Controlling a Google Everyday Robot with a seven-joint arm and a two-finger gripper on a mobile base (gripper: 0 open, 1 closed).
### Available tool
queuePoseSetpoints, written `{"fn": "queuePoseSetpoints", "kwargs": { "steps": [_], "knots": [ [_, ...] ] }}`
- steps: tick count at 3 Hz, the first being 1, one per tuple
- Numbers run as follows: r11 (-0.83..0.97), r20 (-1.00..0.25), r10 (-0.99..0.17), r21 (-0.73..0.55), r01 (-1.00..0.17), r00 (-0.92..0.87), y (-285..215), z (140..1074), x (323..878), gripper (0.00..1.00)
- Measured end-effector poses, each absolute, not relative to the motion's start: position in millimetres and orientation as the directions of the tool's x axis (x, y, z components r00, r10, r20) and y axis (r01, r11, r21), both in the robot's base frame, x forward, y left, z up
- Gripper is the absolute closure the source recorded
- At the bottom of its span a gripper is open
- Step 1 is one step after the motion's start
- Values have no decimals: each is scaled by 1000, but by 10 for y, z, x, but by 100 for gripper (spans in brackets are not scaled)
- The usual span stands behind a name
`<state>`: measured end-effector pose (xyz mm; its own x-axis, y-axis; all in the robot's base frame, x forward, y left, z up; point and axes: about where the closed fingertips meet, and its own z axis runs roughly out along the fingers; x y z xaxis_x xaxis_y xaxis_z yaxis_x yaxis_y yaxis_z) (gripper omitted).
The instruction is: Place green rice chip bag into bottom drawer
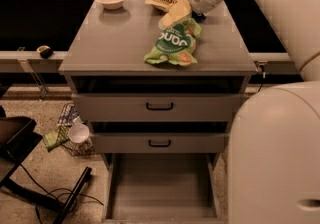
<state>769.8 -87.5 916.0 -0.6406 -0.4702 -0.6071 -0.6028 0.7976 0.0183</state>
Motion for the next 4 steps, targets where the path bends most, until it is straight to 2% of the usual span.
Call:
{"fn": "queuePoseSetpoints", "kwargs": {
  "steps": [2,3,4],
  "knots": [
    [797,-587,-480,17,-603,-651,-831,9078,7708,0],
    [796,-527,-515,-2,-605,-676,-617,8957,7532,0],
    [800,-452,-540,-16,-599,-710,-445,8665,7303,16]
  ]
}}
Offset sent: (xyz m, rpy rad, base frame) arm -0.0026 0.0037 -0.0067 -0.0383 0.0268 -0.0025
